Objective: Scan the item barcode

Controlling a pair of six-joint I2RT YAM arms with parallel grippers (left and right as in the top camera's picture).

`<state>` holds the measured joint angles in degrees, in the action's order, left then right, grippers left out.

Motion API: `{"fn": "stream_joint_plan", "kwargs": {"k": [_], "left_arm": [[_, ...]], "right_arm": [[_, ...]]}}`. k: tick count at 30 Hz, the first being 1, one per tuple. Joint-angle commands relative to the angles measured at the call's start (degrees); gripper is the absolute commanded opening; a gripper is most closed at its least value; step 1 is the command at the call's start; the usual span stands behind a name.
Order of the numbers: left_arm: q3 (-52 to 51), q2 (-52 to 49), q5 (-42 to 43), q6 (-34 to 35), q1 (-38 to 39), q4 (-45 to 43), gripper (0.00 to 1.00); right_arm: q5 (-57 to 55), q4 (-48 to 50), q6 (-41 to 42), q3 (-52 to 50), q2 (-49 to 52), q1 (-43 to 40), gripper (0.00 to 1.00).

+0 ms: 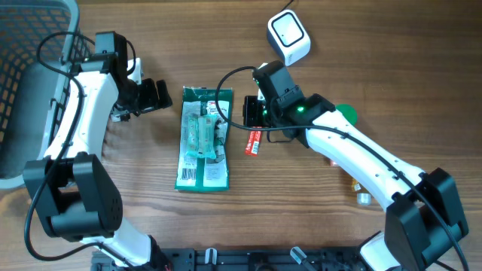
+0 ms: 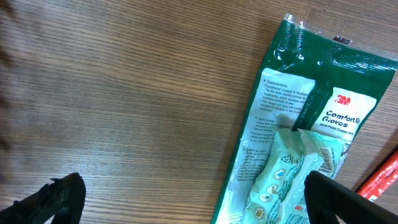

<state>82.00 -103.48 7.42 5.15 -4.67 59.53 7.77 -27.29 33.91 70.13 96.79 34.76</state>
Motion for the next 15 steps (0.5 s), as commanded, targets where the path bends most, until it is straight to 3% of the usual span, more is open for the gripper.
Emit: {"fn": "stream_joint_plan", "kwargs": {"k": [1,9,15], "left_arm": [[-0.2,0.6,0.5,-0.2,-0.1,-0.2,1.00],[-0.2,0.6,0.5,-0.2,-0.1,-0.2,1.00],[-0.2,0.6,0.5,-0.2,-0.1,-0.2,1.00]], "right_arm": [[-3.7,2.2,-4.0,0.7,1.2,0.1,0.09],[-3.7,6.5,-13.0,0.7,7.2,0.1,0.09],[-4.0,13.4,-13.1,0.7,13.7,0.1,0.09]]}}
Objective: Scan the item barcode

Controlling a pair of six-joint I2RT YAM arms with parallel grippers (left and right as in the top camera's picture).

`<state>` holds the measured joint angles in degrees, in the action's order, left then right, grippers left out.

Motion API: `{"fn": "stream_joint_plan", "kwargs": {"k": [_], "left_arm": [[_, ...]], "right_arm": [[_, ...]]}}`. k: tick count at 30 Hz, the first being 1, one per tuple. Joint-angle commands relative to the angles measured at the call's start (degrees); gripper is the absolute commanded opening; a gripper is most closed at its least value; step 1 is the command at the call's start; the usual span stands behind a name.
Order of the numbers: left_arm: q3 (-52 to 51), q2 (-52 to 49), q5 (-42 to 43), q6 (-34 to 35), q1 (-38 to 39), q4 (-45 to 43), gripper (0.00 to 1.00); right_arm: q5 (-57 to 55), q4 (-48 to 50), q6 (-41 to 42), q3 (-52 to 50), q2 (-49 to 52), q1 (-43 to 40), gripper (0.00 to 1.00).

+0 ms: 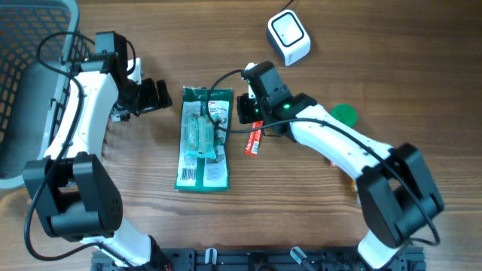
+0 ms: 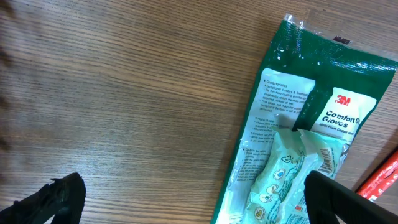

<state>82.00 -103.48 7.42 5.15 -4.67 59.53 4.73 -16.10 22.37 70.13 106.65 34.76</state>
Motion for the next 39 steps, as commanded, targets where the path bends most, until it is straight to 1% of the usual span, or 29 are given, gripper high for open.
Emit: {"fn": "stream_joint_plan", "kwargs": {"k": [1,5,9,12,13,18,21,24,26,28,34,39], "left_arm": [[-0.2,0.6,0.5,-0.2,-0.1,-0.2,1.00],[-0.2,0.6,0.5,-0.2,-0.1,-0.2,1.00],[-0.2,0.6,0.5,-0.2,-0.1,-0.2,1.00],[-0.2,0.6,0.5,-0.2,-0.1,-0.2,1.00],[-0.2,0.6,0.5,-0.2,-0.1,-0.2,1.00],[-0.2,0.6,0.5,-0.2,-0.1,-0.2,1.00],[-0.2,0.6,0.5,-0.2,-0.1,-0.2,1.00],[-0.2,0.6,0.5,-0.2,-0.1,-0.2,1.00],[-0.2,0.6,0.5,-0.2,-0.1,-0.2,1.00],[-0.2,0.6,0.5,-0.2,-0.1,-0.2,1.00],[-0.2,0.6,0.5,-0.2,-0.1,-0.2,1.00],[-0.2,0.6,0.5,-0.2,-0.1,-0.2,1.00]], "right_arm": [[-2.3,2.9,-1.3,0.7,5.2,0.1,0.09],[-9.7,2.7,-1.2,0.7,9.9,0.1,0.09],[-13.9,-3.3,-1.1,0.7,9.9,0.1,0.08],[-13.9,-11.0,3.3,0.7,9.9,0.1,0.09],[-13.9,-12.6,4.1,0.7,9.9,0.0,0.09],[-13.7,-18.9,7.6,0.9,7.7,0.0,0.16],[-13.7,-25.4,7.8,2.6,5.4,0.0,0.17],[-13.5,-31.6,7.6,6.7,4.0,0.0,0.17],[-11.6,-35.8,7.5,9.9,2.5,0.0,0.17],[-9.4,-38.1,7.5,10.8,0.7,0.0,0.17],[-9.2,-47.6,8.3,9.2,0.4,0.0,0.17],[-9.1,-48.7,10.6,4.3,0.4,0.0,0.16]]}}
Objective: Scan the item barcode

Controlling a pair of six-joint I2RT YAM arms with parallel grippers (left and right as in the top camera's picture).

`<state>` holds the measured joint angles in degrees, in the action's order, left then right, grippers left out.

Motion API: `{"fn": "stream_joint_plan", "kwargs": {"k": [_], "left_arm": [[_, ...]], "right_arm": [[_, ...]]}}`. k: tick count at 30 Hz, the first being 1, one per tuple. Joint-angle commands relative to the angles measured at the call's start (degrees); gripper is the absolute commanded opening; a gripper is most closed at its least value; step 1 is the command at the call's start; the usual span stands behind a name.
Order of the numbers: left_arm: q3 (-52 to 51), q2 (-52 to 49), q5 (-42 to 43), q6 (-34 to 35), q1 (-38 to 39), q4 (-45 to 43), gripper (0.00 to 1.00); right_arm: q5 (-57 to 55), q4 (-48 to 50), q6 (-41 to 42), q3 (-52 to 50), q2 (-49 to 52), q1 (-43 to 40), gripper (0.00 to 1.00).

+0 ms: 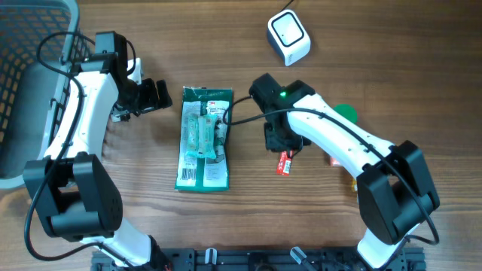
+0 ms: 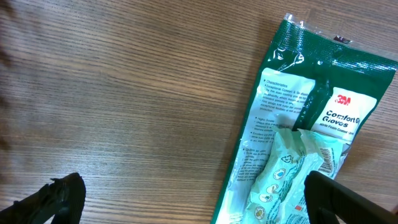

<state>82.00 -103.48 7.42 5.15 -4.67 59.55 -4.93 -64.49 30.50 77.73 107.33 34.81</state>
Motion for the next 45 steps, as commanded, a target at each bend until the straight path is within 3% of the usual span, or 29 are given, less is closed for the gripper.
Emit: {"fn": "stream_joint_plan", "kwargs": {"k": [1,13,21,25,36,45], "left_arm": [[-0.2,0.6,0.5,-0.2,-0.1,-0.2,1.00],[-0.2,0.6,0.5,-0.2,-0.1,-0.2,1.00],[-0.2,0.6,0.5,-0.2,-0.1,-0.2,1.00],[-0.2,0.6,0.5,-0.2,-0.1,-0.2,1.00],[-0.2,0.6,0.5,-0.2,-0.1,-0.2,1.00],[-0.2,0.6,0.5,-0.2,-0.1,-0.2,1.00]], "right_arm": [[0.7,-0.1,3.4,-4.7,-0.3,0.0,0.16],[7.0,8.5,4.2,-15.1,-0.2,0.0,0.13],[9.5,13.9,4.2,-15.5,-0.2,0.0,0.13],[10.4,22.5,4.0,-15.5,-0.2,0.0,0.19],[8.5,42.9,4.0,-15.4,-0.2,0.0,0.19],[4.5,40.9,1.0,-10.7,-4.8,-8.9,0.20]]}}
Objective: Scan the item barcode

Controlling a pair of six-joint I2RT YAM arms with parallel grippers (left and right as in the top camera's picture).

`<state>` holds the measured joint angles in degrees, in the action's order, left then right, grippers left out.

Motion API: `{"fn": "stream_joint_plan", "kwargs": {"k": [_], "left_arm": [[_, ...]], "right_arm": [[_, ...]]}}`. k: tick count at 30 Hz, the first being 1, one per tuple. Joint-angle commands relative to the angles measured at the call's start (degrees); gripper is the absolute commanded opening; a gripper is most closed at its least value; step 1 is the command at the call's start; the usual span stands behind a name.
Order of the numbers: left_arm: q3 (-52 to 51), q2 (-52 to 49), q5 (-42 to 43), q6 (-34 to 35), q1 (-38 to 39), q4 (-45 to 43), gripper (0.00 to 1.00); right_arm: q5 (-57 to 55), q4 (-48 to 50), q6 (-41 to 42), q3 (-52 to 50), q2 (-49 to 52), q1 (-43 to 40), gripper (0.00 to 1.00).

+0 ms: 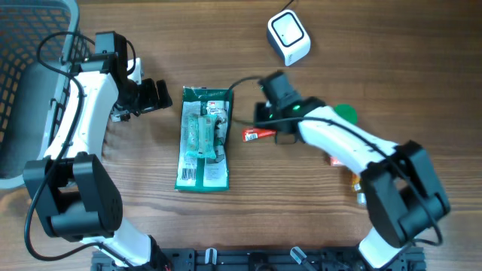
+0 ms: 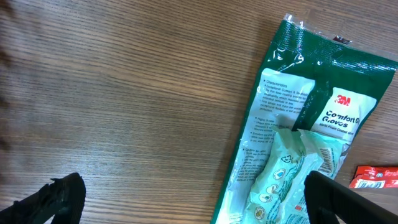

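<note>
A small red packet (image 1: 254, 135) lies level just right of the green glove package (image 1: 203, 138), its right end under my right gripper (image 1: 269, 131), which is shut on it. The packet's left end also shows in the left wrist view as a red packet (image 2: 377, 177) at the right edge. The white scanner (image 1: 288, 36) sits at the back, well apart from the packet. My left gripper (image 1: 161, 95) stands open left of the glove package (image 2: 298, 143), with nothing between its fingertips (image 2: 55, 198).
A dark mesh basket (image 1: 30, 68) fills the far left. A green disc (image 1: 346, 114) lies behind the right arm, and a few small items (image 1: 361, 197) lie at the right. A black cable (image 1: 239, 81) loops near the package top.
My right gripper has moved up and left, and the red packet has gone from hanging upright further right to lying level beside the glove package. The left arm has not moved.
The red packet first lay on the table right of the glove package with my right gripper just above it, and likewise at the second moment. Then the gripper held it further right. Now it is held back beside the package, turned level.
</note>
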<state>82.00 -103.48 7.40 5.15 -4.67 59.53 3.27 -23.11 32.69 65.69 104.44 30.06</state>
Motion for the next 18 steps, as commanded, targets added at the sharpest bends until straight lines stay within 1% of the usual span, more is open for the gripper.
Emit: {"fn": "stream_joint_plan", "kwargs": {"k": [1,4,10,18], "left_arm": [[-0.2,0.6,0.5,-0.2,-0.1,-0.2,1.00],[-0.2,0.6,0.5,-0.2,-0.1,-0.2,1.00],[-0.2,0.6,0.5,-0.2,-0.1,-0.2,1.00],[-0.2,0.6,0.5,-0.2,-0.1,-0.2,1.00]], "right_arm": [[-3.9,-0.8,-1.2,1.2,-1.7,-4.9,0.20],[-3.8,-1.5,-1.2,1.2,0.6,-7.4,0.21],[-3.8,-2.7,-1.2,1.2,4.0,-7.8,0.22],[-3.8,-12.0,-1.1,1.2,4.9,-7.8,0.21]]}}
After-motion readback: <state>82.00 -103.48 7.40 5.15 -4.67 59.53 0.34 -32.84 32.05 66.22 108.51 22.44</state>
